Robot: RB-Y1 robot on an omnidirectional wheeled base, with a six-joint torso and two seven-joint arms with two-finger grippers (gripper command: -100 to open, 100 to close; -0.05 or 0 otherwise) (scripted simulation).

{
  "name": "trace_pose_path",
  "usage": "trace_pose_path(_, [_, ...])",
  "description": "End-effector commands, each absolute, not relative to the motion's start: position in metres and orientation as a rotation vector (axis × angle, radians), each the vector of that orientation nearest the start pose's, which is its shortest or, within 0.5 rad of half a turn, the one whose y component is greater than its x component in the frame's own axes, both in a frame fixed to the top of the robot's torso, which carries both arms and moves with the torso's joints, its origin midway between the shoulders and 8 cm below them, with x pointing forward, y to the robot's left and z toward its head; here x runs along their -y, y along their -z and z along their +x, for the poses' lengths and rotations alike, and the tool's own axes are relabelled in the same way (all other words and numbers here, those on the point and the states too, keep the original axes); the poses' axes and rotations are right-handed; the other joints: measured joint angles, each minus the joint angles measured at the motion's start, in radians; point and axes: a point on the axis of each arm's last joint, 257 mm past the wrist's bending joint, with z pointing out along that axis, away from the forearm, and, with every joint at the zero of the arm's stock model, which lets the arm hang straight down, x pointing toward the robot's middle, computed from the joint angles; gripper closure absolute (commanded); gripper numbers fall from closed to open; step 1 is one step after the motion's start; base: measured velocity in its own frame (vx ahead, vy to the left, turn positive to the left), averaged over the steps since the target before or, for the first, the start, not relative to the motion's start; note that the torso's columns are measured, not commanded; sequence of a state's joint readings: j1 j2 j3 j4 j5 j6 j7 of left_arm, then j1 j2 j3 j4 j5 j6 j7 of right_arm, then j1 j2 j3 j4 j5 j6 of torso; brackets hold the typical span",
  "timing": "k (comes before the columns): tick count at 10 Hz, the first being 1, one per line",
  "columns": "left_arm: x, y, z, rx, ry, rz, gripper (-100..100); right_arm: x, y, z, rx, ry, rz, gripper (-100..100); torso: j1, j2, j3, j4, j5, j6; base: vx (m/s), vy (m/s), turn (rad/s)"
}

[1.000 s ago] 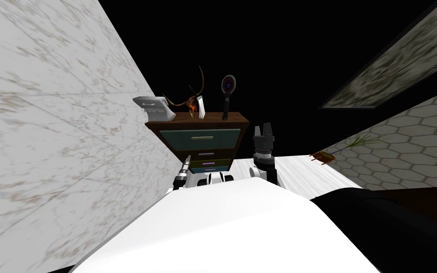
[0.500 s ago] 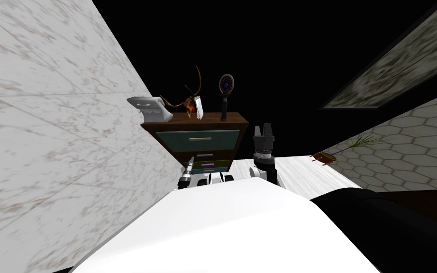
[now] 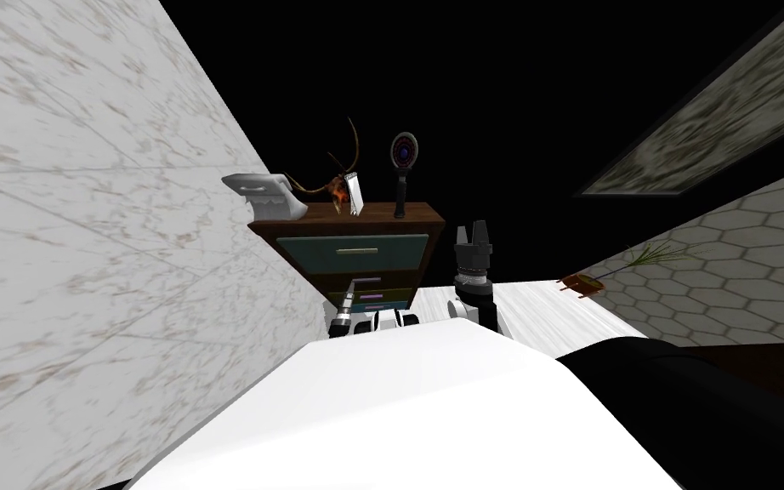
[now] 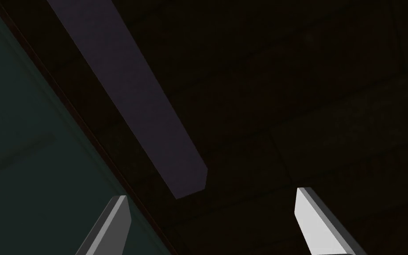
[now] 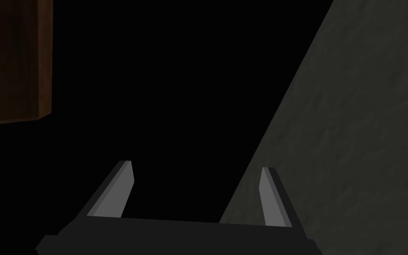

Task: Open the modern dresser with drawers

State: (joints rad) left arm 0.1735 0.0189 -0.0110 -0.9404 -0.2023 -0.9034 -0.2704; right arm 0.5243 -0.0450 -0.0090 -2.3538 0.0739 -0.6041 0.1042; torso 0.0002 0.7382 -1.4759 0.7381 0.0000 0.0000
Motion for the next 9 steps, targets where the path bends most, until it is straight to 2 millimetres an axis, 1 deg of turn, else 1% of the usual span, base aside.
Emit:
trace_pose_path(1, [-0.207,0.372,0.408,-1.361,1.007,-0.763,-100,0.26,-0.066,0.31,-0.603,-1.18,0.413,0,0.001,0.0,0.0,0.0,0.0,0.0,0.024,-0.011,-0.002])
trace_pose_path(2, [-0.207,0.37,0.414,-1.361,1.006,-0.763,-100,0.26,-0.066,0.31,-0.603,-1.18,0.413,0,0.0,-0.001,0.0,0.0,0.0,0.0,0.042,-0.017,-0.004])
trace_pose_path(3, [-0.207,0.371,0.409,-1.36,1.007,-0.762,-100,0.26,-0.066,0.31,-0.603,-1.18,0.413,0,0.0,-0.002,-0.001,0.0,0.0,0.0,0.02,-0.008,-0.001])
trace_pose_path(4, [-0.207,0.376,0.399,-1.361,1.007,-0.764,100,0.26,-0.066,0.31,-0.603,-1.18,0.413,0,0.0,0.0,0.0,0.0,0.0,0.0,-0.025,0.01,0.004])
trace_pose_path(5, [-0.207,0.375,0.403,-1.363,1.006,-0.766,100,0.26,-0.066,0.31,-0.603,-1.18,0.413,0,0.001,0.003,0.002,0.001,0.0,0.0,-0.017,0.006,0.002])
trace_pose_path(6, [-0.206,0.372,0.405,-1.362,1.009,-0.761,100,0.26,-0.066,0.31,-0.603,-1.18,0.413,0,0.0,0.002,0.001,0.001,0.0,0.0,-0.109,-0.006,0.023])
trace_pose_path(9, [-0.204,0.367,0.411,-1.363,1.014,-0.756,100,0.26,-0.066,0.31,-0.603,-1.18,0.413,0,-0.001,0.004,0.003,0.001,0.0,0.0,-0.189,-0.001,0.02])
